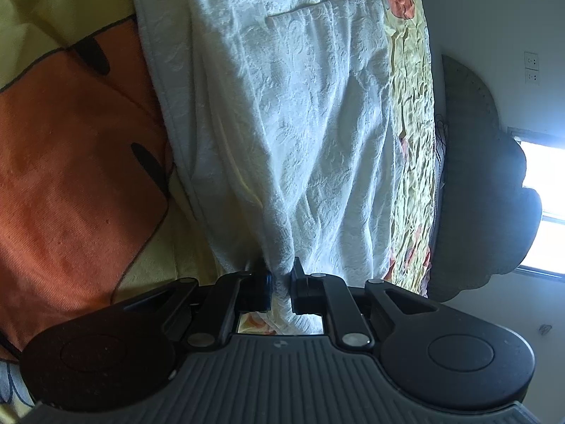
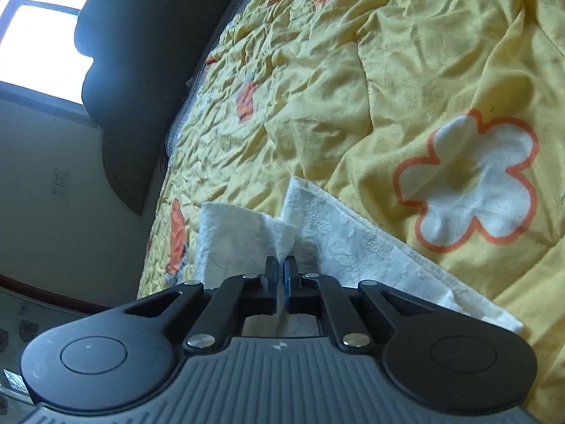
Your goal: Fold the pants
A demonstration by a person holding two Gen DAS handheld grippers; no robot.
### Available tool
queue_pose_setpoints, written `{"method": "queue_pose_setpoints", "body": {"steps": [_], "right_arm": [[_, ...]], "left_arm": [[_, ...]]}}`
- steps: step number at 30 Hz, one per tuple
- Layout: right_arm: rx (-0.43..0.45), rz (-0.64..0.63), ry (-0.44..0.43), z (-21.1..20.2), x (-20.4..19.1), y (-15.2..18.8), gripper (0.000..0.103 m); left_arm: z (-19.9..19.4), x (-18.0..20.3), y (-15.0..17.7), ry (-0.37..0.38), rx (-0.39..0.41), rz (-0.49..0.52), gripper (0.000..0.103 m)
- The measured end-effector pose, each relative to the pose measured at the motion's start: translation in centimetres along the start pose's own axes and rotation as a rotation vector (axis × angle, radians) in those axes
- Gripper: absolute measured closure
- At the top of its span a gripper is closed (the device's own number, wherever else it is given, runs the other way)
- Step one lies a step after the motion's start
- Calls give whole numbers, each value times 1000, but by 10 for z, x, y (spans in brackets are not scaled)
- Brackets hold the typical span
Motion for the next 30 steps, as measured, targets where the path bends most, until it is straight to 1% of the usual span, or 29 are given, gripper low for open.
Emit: {"method": "queue_pose_setpoints", "body": {"steps": [2, 4, 7, 9, 10, 11, 13, 15, 16, 18, 22, 24, 26, 30], "right_arm": [[24, 1, -49, -12, -14, -6, 100], [31, 22, -126, -27, -30, -12, 100], [39, 19, -194, -47, -49, -18, 100], [44, -4, -219, -58, -57, -21, 100], [33, -14, -221, -58, -57, -20, 100], [8, -20, -210, -54, -54, -18, 100], [-41, -16, -148, -40, -37, -10, 100], [-61, 12, -76, -30, -15, -3, 99], [-59, 30, -53, -29, -4, 1, 98], [-32, 55, -58, -32, 8, 2, 96], [-87, 62, 0, -24, 25, 5, 96], [-80, 72, 25, -18, 32, 0, 95], [-68, 74, 30, -14, 35, -5, 95], [-91, 63, 29, -2, 32, -4, 96]], "left_arm": [[0, -1, 0, 4, 1, -1, 82], [0, -1, 1, 5, 0, -1, 81], [0, -2, 0, 9, -4, -3, 81], [0, -3, 0, 12, -4, -4, 81], [1, -3, 0, 14, -4, -3, 81], [1, -4, -1, 17, -5, -3, 81], [2, -5, -1, 20, -7, -3, 81], [2, -5, -1, 22, -8, -2, 81], [2, -5, -1, 24, -9, -2, 81], [2, -5, -1, 27, -8, -4, 81], [3, -4, -2, 20, -9, 1, 81], [3, -3, -2, 16, -8, 3, 81], [3, -2, -2, 17, -7, 3, 81], [3, -3, -2, 22, -6, 0, 81]]}}
Point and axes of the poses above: each gripper's, at about its wrist camera, not at the fingertips, and z roughly the way its jaws point, x to its right, y to its underside, the point moved 9 cm from there along z, roughly the way its jaws point, and after that the axes turned 1 degree about -z, right-handed, at the moved point
